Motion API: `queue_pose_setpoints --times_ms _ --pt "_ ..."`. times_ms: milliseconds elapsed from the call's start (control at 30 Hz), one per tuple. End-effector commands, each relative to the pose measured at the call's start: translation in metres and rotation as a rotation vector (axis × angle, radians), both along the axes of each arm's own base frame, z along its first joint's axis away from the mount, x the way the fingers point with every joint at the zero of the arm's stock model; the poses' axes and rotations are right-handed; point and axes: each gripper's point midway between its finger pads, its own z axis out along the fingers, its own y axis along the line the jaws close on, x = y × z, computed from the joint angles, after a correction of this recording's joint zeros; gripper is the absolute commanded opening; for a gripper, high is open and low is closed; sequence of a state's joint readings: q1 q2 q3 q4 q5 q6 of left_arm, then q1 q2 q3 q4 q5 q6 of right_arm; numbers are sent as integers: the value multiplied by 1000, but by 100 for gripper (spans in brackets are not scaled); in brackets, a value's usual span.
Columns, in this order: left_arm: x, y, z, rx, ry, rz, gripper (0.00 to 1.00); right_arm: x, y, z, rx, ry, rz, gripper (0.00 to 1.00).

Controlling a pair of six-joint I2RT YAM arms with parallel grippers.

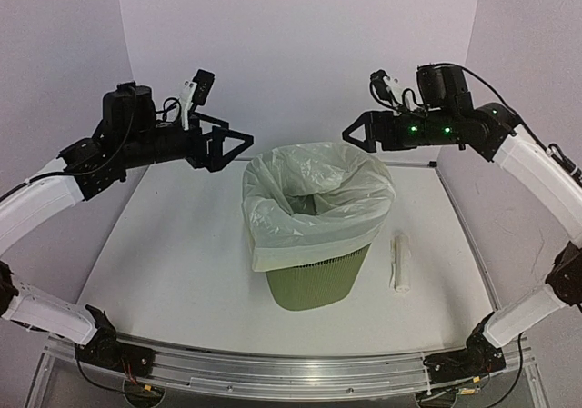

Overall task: Put the trash bags into the trash bin
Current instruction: Place the trash bag in the trash bin.

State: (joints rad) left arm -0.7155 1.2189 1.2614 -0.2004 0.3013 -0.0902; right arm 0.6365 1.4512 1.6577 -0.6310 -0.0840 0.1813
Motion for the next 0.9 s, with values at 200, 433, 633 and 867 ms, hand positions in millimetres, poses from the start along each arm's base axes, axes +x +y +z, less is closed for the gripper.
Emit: queue_pose_setpoints --times_ms 200,433,633,867 --pt "-117 -64 -10 222 -207 -723 91 -29 53 9 120 145 303 71" --pt "-123 -82 -45 345 -147 -717 84 -35 76 -17 90 257 370 69" --pt "-128 -89 -69 406 -94 -718 74 -44 95 -28 65 292 428 64" --pt "-125 -91 -79 445 -93 -695 42 -50 110 -52 14 346 458 54"
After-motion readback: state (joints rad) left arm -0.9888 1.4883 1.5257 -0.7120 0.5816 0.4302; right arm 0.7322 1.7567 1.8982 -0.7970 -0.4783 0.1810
